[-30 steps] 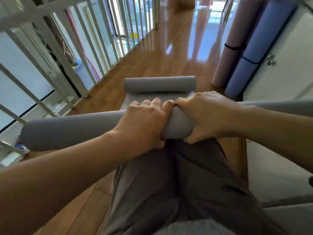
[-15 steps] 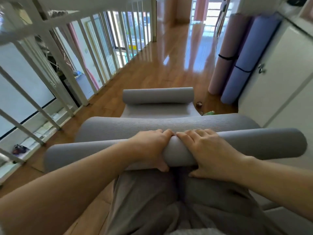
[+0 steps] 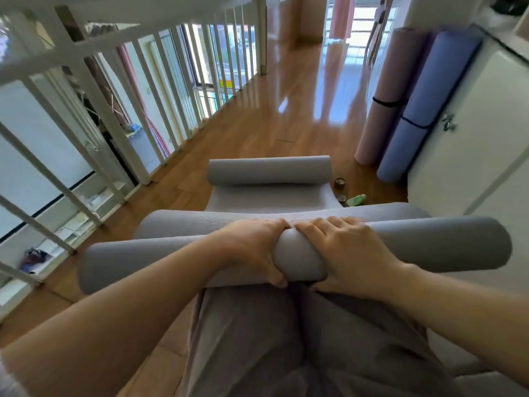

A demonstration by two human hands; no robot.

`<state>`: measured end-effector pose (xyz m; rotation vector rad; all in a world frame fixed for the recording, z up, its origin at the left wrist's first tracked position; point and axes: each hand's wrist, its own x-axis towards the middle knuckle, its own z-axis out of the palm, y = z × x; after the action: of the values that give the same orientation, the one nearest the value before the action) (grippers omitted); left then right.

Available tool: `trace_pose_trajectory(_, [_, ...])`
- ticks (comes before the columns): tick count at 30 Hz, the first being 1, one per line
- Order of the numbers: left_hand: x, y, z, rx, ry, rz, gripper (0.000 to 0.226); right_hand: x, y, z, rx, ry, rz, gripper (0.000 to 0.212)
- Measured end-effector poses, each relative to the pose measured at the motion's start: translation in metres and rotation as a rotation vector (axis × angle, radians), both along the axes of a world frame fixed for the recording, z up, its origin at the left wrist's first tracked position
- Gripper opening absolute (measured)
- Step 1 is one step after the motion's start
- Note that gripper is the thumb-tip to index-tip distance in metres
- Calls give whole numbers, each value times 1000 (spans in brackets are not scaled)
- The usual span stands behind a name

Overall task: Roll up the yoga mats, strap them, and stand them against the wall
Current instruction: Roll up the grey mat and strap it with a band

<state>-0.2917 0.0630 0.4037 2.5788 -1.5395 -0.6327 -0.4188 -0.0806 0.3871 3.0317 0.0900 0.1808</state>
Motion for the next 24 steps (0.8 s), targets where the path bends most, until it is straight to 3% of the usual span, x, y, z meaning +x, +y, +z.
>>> trace_pose_trajectory(3, [5, -3, 1, -1, 42, 39, 84, 13, -6, 10, 79, 178, -50, 82])
trace_pose_trajectory(6, [-12, 1, -14, -52, -356, 46, 87, 35, -19, 24, 185, 350, -36, 78])
trace_pose_trajectory(8, [-17, 4, -22, -95, -470, 33, 89, 50, -26, 27, 192, 450, -24, 80])
trace_pose_trajectory(11, [1, -1, -15, -121, -339, 41, 86, 53, -28, 23, 210, 457, -44, 87])
trace_pose_trajectory(15, [23, -12, -5, -8, -134, 17, 86, 27, -18, 2, 58, 86, -55, 87])
trace_pose_trajectory(18, [35, -22, 2, 67, -2, 46, 83, 41, -27, 11, 117, 182, -67, 77])
trace_pose_trajectory(19, [33, -23, 1, 52, -50, 68, 82, 49, -31, 16, 125, 241, -67, 77])
trace_pose_trajectory(22, [10, -16, -21, -56, -511, 68, 86, 66, -41, 24, 138, 358, -79, 78])
trace_pose_trajectory(24, [3, -15, -30, -97, -583, 82, 88, 70, -42, 20, 117, 378, -69, 77])
